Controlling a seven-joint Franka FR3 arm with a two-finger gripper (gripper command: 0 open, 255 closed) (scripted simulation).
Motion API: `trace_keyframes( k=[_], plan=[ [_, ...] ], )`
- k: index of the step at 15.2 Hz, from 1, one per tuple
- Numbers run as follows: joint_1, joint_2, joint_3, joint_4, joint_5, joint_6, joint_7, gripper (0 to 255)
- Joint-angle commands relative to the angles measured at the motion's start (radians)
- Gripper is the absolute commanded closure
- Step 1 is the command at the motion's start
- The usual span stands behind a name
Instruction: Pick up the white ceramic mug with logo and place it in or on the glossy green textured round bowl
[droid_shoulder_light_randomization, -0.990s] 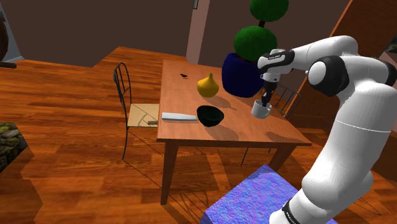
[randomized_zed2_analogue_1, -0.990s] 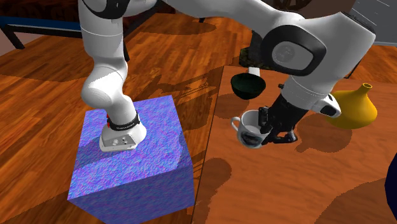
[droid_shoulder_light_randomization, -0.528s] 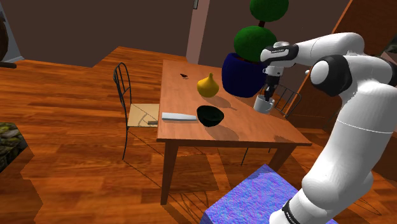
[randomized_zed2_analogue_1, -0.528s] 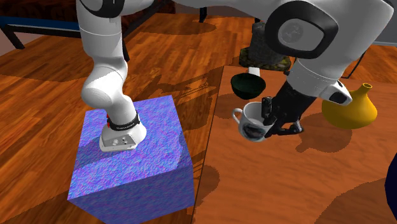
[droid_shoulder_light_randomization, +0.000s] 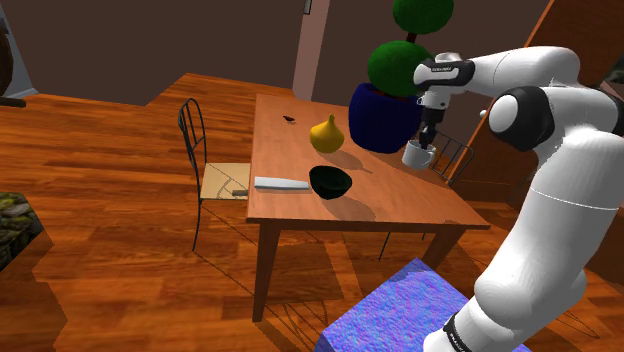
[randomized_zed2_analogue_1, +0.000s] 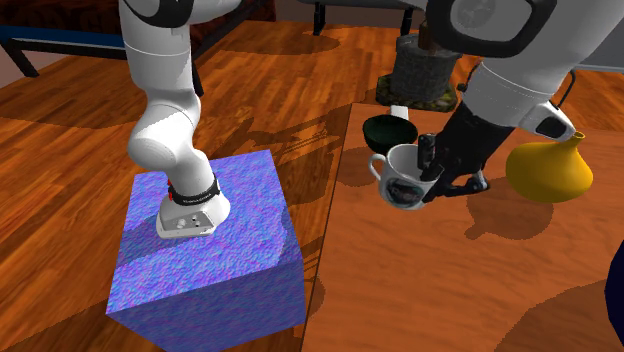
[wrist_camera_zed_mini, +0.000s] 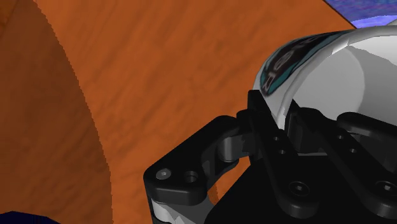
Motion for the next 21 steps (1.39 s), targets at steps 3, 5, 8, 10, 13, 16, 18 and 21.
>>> trace_keyframes(
  k=[3,5,8,10,13,16,18,21],
  plan=[
    [0.047,-0.029,0.024,-0.022,-0.004,-0.01,0.069,255],
    [0.077,-0.042,0.041,-0.034,-0.003,-0.013,0.115,255],
    [0.119,-0.055,0.068,-0.042,0.001,-0.019,0.183,255],
    [0.146,-0.058,0.086,-0.041,0.006,-0.024,0.228,255],
    [0.184,-0.055,0.113,-0.03,0.016,-0.034,0.293,255],
    [0.221,-0.043,0.139,-0.007,0.028,-0.046,0.356,255],
    [0.245,-0.029,0.157,0.015,0.037,-0.056,0.397,255],
    [0.279,-0.002,0.182,0.058,0.052,-0.072,0.458,255]
  ],
)
